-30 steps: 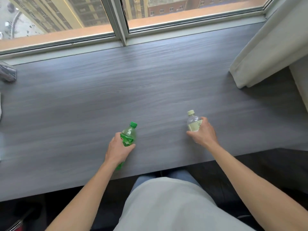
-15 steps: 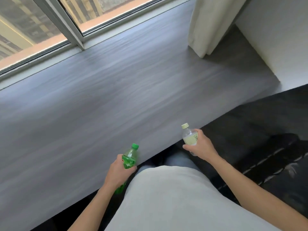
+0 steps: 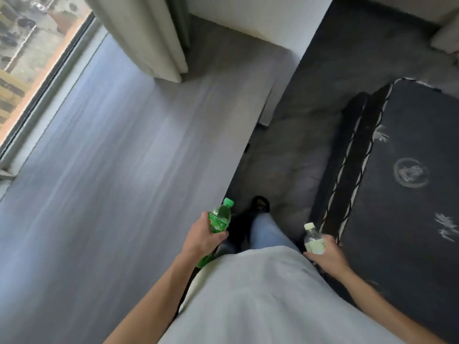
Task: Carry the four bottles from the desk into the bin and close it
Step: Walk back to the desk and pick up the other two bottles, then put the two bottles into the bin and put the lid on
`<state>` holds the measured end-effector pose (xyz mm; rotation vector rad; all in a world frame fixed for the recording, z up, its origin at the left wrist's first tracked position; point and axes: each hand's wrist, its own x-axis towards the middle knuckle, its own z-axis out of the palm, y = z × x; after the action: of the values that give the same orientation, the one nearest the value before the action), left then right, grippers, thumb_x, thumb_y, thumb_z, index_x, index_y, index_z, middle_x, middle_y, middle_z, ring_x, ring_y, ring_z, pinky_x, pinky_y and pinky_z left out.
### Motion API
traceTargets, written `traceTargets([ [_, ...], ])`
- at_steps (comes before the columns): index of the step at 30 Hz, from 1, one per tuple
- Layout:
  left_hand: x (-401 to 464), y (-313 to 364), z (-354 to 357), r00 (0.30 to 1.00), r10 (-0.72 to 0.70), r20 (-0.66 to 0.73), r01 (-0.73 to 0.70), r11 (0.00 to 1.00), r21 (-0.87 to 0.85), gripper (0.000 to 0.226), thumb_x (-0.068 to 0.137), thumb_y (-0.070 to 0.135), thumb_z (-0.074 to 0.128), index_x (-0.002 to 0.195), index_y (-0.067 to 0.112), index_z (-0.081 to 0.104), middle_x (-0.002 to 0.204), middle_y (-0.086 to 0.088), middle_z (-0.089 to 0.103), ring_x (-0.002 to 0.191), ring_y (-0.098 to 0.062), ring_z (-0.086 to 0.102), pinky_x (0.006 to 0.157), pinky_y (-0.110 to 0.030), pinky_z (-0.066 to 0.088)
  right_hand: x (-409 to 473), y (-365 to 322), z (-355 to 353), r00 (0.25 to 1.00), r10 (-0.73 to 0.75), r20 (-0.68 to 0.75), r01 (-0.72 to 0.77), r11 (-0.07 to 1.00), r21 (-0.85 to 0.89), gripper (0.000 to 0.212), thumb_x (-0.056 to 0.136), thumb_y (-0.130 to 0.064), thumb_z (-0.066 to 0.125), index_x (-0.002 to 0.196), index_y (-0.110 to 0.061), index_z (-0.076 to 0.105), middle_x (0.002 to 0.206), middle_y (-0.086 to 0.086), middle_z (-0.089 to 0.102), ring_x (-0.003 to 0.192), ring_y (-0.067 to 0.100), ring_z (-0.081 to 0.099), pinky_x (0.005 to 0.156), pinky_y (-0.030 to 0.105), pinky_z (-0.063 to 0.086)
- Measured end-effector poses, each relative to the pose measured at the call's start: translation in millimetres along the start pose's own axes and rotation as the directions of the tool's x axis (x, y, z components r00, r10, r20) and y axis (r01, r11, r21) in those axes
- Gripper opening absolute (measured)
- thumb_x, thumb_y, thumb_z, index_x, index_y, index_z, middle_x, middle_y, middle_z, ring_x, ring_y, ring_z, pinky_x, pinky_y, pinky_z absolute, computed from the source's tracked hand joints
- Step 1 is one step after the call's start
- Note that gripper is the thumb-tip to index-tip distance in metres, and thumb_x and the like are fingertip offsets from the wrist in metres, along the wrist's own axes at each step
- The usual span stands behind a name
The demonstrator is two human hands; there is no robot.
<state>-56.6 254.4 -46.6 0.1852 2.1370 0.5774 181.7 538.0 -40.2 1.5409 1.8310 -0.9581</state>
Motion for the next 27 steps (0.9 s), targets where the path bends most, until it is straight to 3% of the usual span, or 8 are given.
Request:
traceTargets([
  [2,19,33,1,0.998,0.048,0.046,-0.051,0.997,0.063,0.053,0.066,0.055,0.073,0.105,0.032,0.045,0.088,0.013,0.061,0.083,-0.020,0.059,0.064,-0.033,0.041,-5,29,1,0.999,0.048,-0.015,-0.047,0.996,0.076,0.057,0.069,-0.026,0.086,0.114,-0.018,0.054,0.091,0.010,0.070,0.078,0.034,0.071,0.067,0.047,0.060],
  [6,58,96,11,0.980,0.165,0.115,-0.185,0.965,0.188,0.054,0.069,0.051,0.076,0.107,0.025,0.047,0.092,0.005,0.062,0.083,-0.024,0.059,0.069,-0.033,0.044,-10,66,-2,0.992,0.127,-0.012,-0.116,0.938,0.326,0.029,0.085,-0.019,0.078,0.111,-0.015,0.065,0.088,0.016,0.073,0.066,0.027,0.064,0.060,0.034,0.050],
  [8,73,121,19,0.974,0.184,0.135,-0.213,0.944,0.251,0.054,0.069,0.050,0.077,0.104,0.024,0.046,0.093,0.002,0.063,0.084,-0.025,0.060,0.070,-0.034,0.047,-6,79,-9,0.983,0.182,0.025,-0.176,0.895,0.410,0.018,0.089,-0.022,0.073,0.098,-0.008,0.067,0.086,0.026,0.073,0.063,0.024,0.061,0.060,0.039,0.051],
  [11,95,155,29,0.974,0.150,0.169,-0.200,0.921,0.333,0.057,0.068,0.052,0.078,0.106,0.023,0.046,0.096,-0.001,0.067,0.090,-0.029,0.065,0.074,-0.038,0.053,13,90,-30,0.978,0.206,0.044,-0.202,0.859,0.470,0.022,0.090,-0.029,0.071,0.088,-0.007,0.066,0.084,0.026,0.071,0.066,0.025,0.064,0.067,0.049,0.056],
  [16,121,192,45,0.987,0.065,0.146,-0.126,0.879,0.459,0.063,0.070,0.051,0.081,0.113,0.019,0.047,0.105,-0.008,0.070,0.097,-0.035,0.067,0.071,-0.035,0.048,64,85,-95,0.968,0.249,0.035,-0.236,0.853,0.466,0.037,0.074,-0.028,0.086,0.090,-0.021,0.053,0.069,-0.002,0.066,0.050,0.009,0.057,0.046,0.021,0.049],
  [20,128,207,53,0.991,-0.047,0.127,-0.026,0.856,0.517,0.065,0.074,0.047,0.082,0.120,0.015,0.048,0.105,-0.012,0.072,0.091,-0.035,0.068,0.074,-0.037,0.055,112,61,-151,0.979,0.203,0.014,-0.168,0.768,0.618,0.049,0.073,-0.012,0.087,0.110,-0.019,0.056,0.089,0.009,0.067,0.076,0.028,0.067,0.066,0.044,0.061],
  [22,135,215,56,0.988,-0.099,0.121,0.018,0.841,0.541,0.069,0.074,0.045,0.084,0.124,0.014,0.049,0.107,-0.013,0.072,0.093,-0.035,0.068,0.077,-0.037,0.056,136,49,-180,0.987,0.158,-0.011,-0.112,0.745,0.658,0.047,0.073,-0.011,0.087,0.106,-0.025,0.057,0.092,0.008,0.068,0.079,0.027,0.068,0.069,0.051,0.063],
  [27,164,258,63,0.978,-0.177,0.107,0.096,0.845,0.526,0.075,0.073,0.044,0.085,0.130,0.013,0.050,0.108,-0.014,0.072,0.088,-0.033,0.064,0.074,-0.033,0.051,193,22,-249,0.989,0.077,-0.123,0.020,0.765,0.644,0.047,0.070,-0.024,0.087,0.090,-0.054,0.058,0.080,-0.010,0.070,0.060,0.005,0.070,0.047,0.029,0.059],
])
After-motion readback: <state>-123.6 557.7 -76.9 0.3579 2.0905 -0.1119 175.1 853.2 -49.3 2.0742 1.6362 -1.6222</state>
